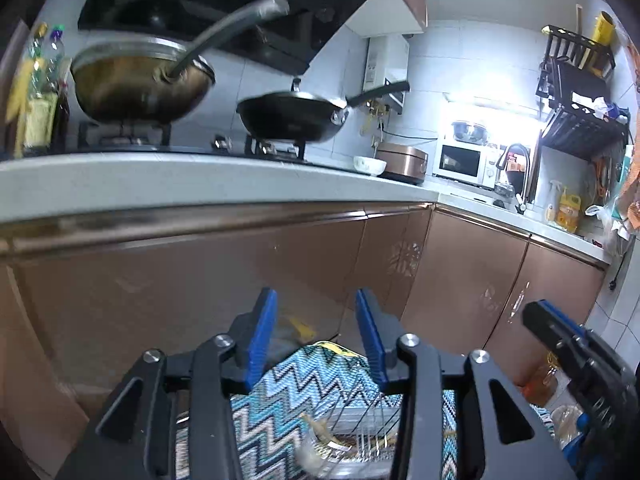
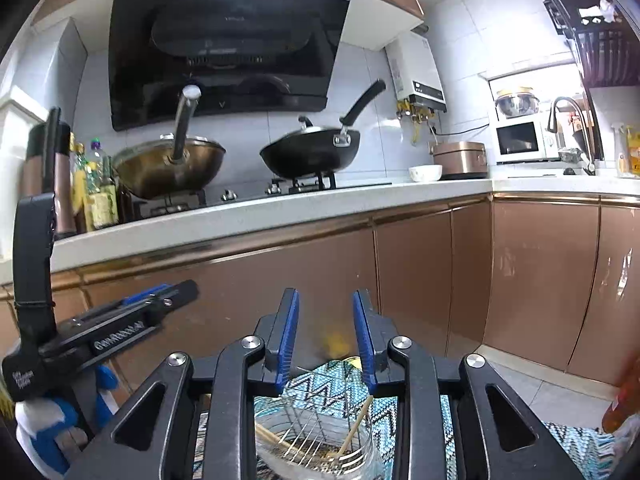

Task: Organize utensils
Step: 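Open the left tool to drop its chopstick in the cup while the right tool opens too, then withdraw both tools from the rack and move them over the remaining chopsticks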

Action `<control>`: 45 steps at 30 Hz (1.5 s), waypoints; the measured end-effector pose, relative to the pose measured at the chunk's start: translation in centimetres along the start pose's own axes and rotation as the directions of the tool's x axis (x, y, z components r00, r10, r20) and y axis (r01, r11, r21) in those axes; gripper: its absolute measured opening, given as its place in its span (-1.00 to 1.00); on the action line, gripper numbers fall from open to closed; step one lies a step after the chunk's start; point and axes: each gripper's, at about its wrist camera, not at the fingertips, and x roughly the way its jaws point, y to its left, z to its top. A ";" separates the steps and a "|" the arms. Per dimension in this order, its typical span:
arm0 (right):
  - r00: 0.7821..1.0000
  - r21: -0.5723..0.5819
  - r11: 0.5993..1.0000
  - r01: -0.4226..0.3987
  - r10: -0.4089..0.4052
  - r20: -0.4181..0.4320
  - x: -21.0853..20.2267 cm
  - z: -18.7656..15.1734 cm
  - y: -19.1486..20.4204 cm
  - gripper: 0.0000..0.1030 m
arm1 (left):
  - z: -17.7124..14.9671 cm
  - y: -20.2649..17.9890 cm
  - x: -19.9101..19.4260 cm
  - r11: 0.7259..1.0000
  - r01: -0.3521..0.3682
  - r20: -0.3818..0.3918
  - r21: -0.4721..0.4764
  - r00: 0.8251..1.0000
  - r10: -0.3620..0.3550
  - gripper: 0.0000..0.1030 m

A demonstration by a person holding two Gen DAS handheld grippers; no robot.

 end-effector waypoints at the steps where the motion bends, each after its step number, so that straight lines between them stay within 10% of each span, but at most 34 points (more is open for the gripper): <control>1: 1.000 0.000 1.000 0.002 -0.002 0.004 -0.9 0.4 0.2 -0.45 | 0.3 0.2 -0.8 1.000 -0.001 0.001 0.003 1.000 0.001 -0.17; 23: 0.999 -0.006 0.999 0.047 -0.047 0.012 -16.5 2.5 3.4 -0.32 | 1.7 2.6 -17.6 0.994 0.019 -0.044 0.105 0.999 -0.014 0.07; 45: 0.994 0.002 0.997 0.073 -0.073 -0.082 -21.5 -0.2 5.4 -0.29 | -1.2 7.1 -20.6 0.994 0.103 -0.205 0.040 0.974 -0.093 0.07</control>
